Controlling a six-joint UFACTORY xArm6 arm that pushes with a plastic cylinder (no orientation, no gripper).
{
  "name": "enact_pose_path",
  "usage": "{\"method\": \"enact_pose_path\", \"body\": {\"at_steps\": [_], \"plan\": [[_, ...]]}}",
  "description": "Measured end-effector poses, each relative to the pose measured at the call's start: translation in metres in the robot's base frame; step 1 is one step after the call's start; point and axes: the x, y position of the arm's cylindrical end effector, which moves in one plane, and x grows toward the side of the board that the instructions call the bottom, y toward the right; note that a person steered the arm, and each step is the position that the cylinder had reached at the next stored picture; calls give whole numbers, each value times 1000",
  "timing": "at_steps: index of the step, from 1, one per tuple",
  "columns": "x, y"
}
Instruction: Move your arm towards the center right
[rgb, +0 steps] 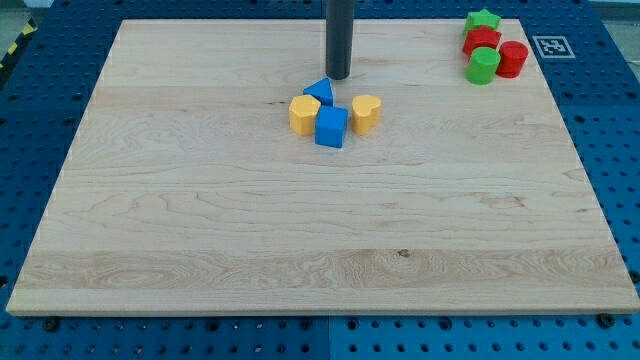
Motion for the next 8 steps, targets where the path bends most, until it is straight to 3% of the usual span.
{"method": "enact_pose_path", "body": {"at_steps": [6,7,8], "plan": [[0,0],[0,20],[5,98]]}}
